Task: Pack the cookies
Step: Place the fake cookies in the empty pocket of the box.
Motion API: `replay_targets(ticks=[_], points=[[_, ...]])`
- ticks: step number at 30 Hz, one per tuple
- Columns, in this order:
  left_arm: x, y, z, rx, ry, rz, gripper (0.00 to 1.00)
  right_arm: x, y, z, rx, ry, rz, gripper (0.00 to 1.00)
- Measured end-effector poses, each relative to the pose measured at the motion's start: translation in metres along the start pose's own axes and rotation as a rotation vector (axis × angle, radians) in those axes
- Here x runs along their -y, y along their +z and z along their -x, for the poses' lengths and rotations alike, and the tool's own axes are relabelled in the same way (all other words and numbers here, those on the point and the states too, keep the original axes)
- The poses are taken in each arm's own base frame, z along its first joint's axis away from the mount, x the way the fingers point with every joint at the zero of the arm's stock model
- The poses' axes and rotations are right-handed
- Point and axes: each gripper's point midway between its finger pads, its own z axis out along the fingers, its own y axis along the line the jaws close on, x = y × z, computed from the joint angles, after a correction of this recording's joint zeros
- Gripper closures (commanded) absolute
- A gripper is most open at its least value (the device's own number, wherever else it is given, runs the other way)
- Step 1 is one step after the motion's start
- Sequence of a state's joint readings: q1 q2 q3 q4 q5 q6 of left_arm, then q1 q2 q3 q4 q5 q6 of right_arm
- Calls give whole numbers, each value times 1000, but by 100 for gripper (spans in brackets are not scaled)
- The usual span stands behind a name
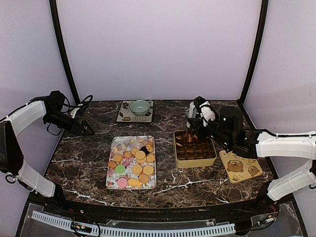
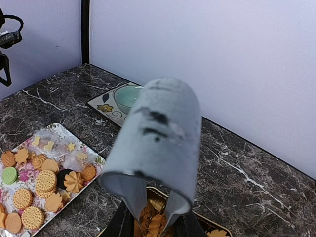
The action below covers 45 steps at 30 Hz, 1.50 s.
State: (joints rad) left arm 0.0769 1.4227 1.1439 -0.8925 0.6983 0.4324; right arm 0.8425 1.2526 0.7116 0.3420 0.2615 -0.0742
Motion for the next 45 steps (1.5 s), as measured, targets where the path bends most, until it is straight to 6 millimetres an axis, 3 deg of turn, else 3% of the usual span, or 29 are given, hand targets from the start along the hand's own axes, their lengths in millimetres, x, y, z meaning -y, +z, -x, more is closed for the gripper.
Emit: replay_targets(ticks=[13, 21, 33, 40, 45], points=[[0, 0, 0, 0, 0, 0, 2, 2, 5, -12, -30, -6, -2, 62], [0, 0, 0, 0, -3, 0, 2, 1, 3, -7, -17, 2, 10, 68], [0, 0, 0, 0, -15, 0, 2, -2, -14, 41, 94, 23, 47, 73], [0, 0, 0, 0, -18, 0, 2, -5, -8, 29, 58, 18, 48, 79], [0, 0, 0, 1, -18, 0, 2, -9, 8, 5, -7, 19, 53, 80]])
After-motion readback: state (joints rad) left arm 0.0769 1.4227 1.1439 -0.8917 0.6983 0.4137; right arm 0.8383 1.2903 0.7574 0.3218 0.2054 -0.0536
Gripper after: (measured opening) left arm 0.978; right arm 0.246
